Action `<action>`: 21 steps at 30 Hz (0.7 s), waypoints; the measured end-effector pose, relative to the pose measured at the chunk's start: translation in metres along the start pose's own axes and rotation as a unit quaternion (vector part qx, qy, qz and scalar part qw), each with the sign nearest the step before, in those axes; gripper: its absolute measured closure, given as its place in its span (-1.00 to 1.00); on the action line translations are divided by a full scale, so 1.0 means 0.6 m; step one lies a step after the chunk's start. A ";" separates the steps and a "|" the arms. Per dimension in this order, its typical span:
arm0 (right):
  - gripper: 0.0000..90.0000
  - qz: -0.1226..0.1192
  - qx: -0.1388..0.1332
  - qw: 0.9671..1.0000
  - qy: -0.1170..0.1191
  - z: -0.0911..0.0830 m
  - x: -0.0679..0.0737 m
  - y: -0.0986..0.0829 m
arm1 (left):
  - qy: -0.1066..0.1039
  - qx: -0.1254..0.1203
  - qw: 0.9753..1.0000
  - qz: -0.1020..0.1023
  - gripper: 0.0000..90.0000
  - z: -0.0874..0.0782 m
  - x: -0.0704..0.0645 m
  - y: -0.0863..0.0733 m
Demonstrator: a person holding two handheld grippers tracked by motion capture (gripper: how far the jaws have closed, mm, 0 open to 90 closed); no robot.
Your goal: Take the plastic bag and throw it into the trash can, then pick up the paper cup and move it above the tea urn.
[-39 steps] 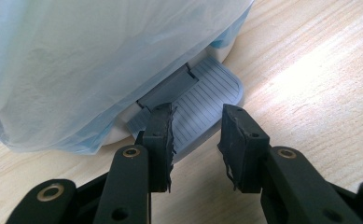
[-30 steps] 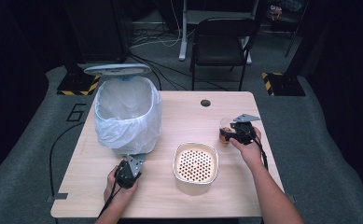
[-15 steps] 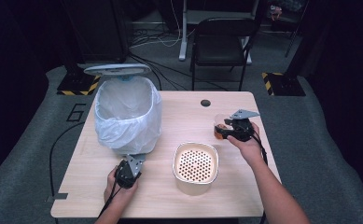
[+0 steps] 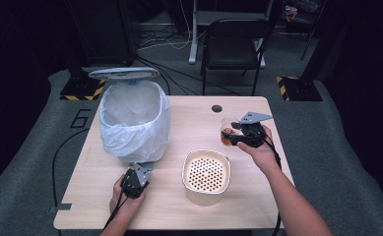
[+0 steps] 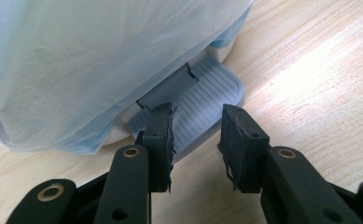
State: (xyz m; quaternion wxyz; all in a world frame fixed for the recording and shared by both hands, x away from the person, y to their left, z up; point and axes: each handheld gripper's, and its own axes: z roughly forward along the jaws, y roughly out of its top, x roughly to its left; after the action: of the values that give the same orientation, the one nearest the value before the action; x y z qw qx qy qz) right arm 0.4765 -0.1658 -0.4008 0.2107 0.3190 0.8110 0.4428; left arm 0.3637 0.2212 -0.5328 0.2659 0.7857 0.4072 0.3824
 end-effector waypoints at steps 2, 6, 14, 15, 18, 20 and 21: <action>-0.01 -0.006 -0.001 1.000 0.005 -0.005 0.001 0.006 | 0.000 0.000 1.000 0.000 0.43 0.000 0.000 0.000; 0.00 -0.013 -0.003 1.000 0.008 -0.011 0.002 0.014 | 0.000 0.000 1.000 0.000 0.43 0.000 0.000 0.000; 0.00 -0.043 -0.006 0.999 0.031 -0.016 0.011 0.025 | 0.000 0.000 1.000 0.000 0.43 0.000 0.000 0.000; 0.00 -0.043 -0.008 0.998 0.034 -0.016 0.013 0.027 | 0.001 0.000 1.000 0.001 0.43 0.000 0.000 0.000; -0.01 -0.048 -0.018 0.997 0.051 -0.017 0.019 0.031 | 0.000 0.000 1.000 0.000 0.43 0.000 0.000 0.000; -0.01 -0.058 -0.024 0.996 0.061 -0.017 0.023 0.035 | 0.000 0.000 1.000 0.000 0.43 0.000 0.000 0.000; -0.01 -0.059 -0.029 0.996 0.066 -0.018 0.025 0.037 | 0.000 0.000 1.000 0.000 0.43 0.000 0.000 0.000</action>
State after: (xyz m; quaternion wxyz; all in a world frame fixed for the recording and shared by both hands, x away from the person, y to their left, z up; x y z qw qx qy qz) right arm 0.4665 -0.1523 -0.3771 0.1912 0.2346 0.8274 0.4731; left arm 0.3637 0.2211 -0.5328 0.2658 0.7857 0.4073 0.3823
